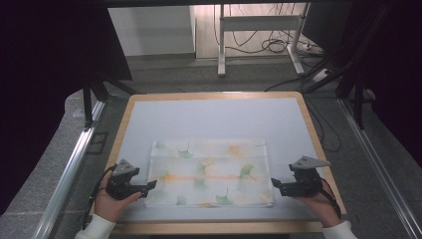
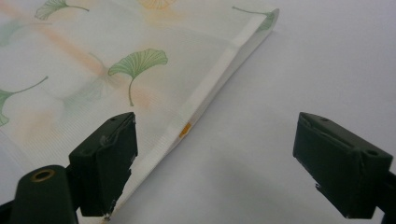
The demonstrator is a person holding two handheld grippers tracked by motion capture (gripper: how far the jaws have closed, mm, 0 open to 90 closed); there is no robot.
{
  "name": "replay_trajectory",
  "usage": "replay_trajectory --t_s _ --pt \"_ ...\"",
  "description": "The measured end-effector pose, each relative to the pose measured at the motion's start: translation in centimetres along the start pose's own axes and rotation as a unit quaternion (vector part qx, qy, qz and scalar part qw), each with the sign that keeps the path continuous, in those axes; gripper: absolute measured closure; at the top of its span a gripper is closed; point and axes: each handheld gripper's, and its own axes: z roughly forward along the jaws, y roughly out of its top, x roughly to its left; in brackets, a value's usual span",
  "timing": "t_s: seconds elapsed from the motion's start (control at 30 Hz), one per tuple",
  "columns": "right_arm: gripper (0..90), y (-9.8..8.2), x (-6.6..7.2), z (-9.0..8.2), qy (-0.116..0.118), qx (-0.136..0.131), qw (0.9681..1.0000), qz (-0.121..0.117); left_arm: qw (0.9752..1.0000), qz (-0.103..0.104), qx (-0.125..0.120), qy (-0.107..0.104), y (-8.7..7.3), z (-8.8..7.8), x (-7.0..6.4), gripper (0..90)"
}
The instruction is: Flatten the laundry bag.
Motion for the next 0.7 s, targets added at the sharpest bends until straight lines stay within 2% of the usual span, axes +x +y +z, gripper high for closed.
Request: replay_trajectory --t_s 0.13,0.3,0.33,0.4,0.47,0.5,0.53,0.63,0.67,0.7 --pt "13.6 0.0 0.4 0.1 0.009 0.004 0.9999 -0.005 0.9997 0.001 0.024 0.005 -0.3 0.5 -0.4 17.9" --pt "13.9 0.1 1.0 0.1 0.023 0.014 0.9995 -0.015 0.9994 0.005 0.033 0.001 -0.3 1.0 -0.4 17.5" --pt "14.0 0.1 1.5 0.2 0.033 0.021 0.9988 -0.028 0.9994 0.006 0.034 0.001 -0.3 1.1 -0.4 17.5" --pt "14.1 0.2 1.8 0.3 0.04 0.025 0.9983 -0.033 0.9994 0.007 0.035 0.001 -0.3 1.1 -0.5 17.5" --pt "14.1 0.3 2.5 0.3 0.049 0.028 0.9974 -0.046 0.9994 0.007 0.032 -0.002 -0.3 1.1 -0.6 17.6" --pt "14.3 0.6 3.3 0.4 0.059 0.03 0.996 -0.059 0.9996 0.005 0.025 -0.008 -0.2 1.0 -0.7 18.1" --pt "14.3 0.6 3.3 0.4 0.059 0.03 0.996 -0.059 0.9996 0.005 0.025 -0.008 -0.2 1.0 -0.7 18.3" --pt "15.6 1.0 4.9 0.8 0.07 0.034 0.9931 -0.088 0.9997 -0.001 0.014 -0.018 -0.1 0.9 -0.8 18.7" --pt "17.9 1.5 5.8 1.1 0.08 0.033 0.9907 -0.105 0.9997 -0.002 0.011 -0.021 -0.1 0.8 -0.8 19.6" --pt "17.9 1.5 5.8 1.1 0.08 0.033 0.9907 -0.105 0.9997 -0.003 0.008 -0.024 -0.1 0.8 -0.9 19.6"
